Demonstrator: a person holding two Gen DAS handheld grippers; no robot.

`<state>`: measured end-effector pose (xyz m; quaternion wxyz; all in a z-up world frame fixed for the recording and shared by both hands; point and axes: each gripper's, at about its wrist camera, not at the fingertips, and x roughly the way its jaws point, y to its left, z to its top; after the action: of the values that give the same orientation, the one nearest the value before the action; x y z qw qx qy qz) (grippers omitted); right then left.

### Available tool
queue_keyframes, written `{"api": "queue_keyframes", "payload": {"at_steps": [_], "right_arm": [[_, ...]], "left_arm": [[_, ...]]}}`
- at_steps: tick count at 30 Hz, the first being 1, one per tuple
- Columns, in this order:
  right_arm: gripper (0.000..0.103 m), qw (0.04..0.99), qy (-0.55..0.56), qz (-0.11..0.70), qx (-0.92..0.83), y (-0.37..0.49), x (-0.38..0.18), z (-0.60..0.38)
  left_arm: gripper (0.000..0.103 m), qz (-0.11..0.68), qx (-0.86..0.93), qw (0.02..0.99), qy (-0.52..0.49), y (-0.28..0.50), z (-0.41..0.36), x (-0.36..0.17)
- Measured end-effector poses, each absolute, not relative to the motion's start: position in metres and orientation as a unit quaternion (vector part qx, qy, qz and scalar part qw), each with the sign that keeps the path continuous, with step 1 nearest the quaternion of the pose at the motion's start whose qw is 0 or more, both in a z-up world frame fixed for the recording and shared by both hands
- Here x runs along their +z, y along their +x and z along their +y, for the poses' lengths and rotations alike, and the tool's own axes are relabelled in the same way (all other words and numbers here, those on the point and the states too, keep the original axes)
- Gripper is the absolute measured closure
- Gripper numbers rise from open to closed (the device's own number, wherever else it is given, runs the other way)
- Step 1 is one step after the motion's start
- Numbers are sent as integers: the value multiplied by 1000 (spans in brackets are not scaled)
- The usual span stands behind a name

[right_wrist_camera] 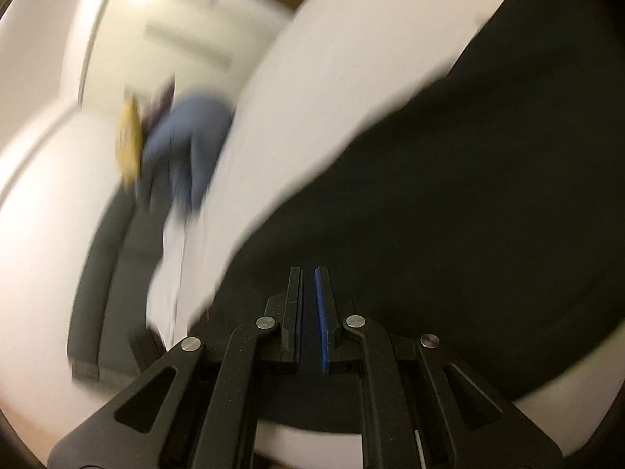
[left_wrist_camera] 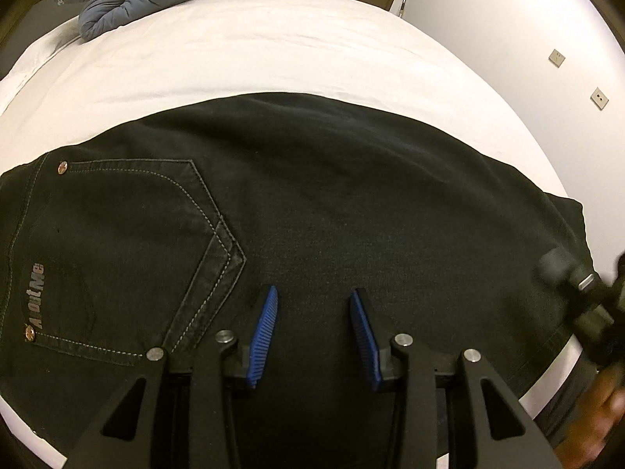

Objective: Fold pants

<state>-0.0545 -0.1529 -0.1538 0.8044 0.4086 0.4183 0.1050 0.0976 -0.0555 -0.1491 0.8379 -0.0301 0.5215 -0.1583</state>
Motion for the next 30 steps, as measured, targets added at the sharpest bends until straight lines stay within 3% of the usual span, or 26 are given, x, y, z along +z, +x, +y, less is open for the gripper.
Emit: {"api": "queue_keyframes", "payload": {"at_steps": [2, 3, 5, 8, 13, 17, 18, 21, 24, 28, 30], "right_arm": [[95, 799, 388, 448, 104, -49, -187, -111], [103, 797, 386, 455, 93, -52, -199, -112], [103, 797, 420, 426, 83, -39, -217, -119], [103, 820, 412, 396, 8, -44, -229, -188], [103, 831, 432, 320, -141, -93, -221, -309], [103, 827, 397, 294, -268, -139, -186, -342], [96, 830, 404, 281, -261, -147, -180, -338], [96, 851, 430, 269, -139, -152, -178, -301], [96, 838, 462, 289, -1, -131, -204, -236], [96, 794, 476, 378, 26, -98, -273, -167], [103, 800, 464, 379, 23, -98, -296, -147]], "left_arm": [[61, 521, -159, 838, -30, 97, -57, -148], [61, 521, -159, 838, -29, 97, -58, -148], [61, 520, -159, 839, -27, 97, -60, -147], [61, 520, -160, 838, -27, 98, -62, -147], [60, 519, -161, 839, -25, 98, -64, -147], [60, 517, -159, 841, -27, 97, -64, -148], [60, 516, -158, 841, -26, 97, -65, -148], [62, 516, -155, 842, -24, 97, -66, -143], [80, 516, -200, 830, -74, 96, -64, -127], [79, 483, -277, 823, -111, 90, -80, -107], [79, 514, -294, 792, -147, 98, -83, -130]]}}
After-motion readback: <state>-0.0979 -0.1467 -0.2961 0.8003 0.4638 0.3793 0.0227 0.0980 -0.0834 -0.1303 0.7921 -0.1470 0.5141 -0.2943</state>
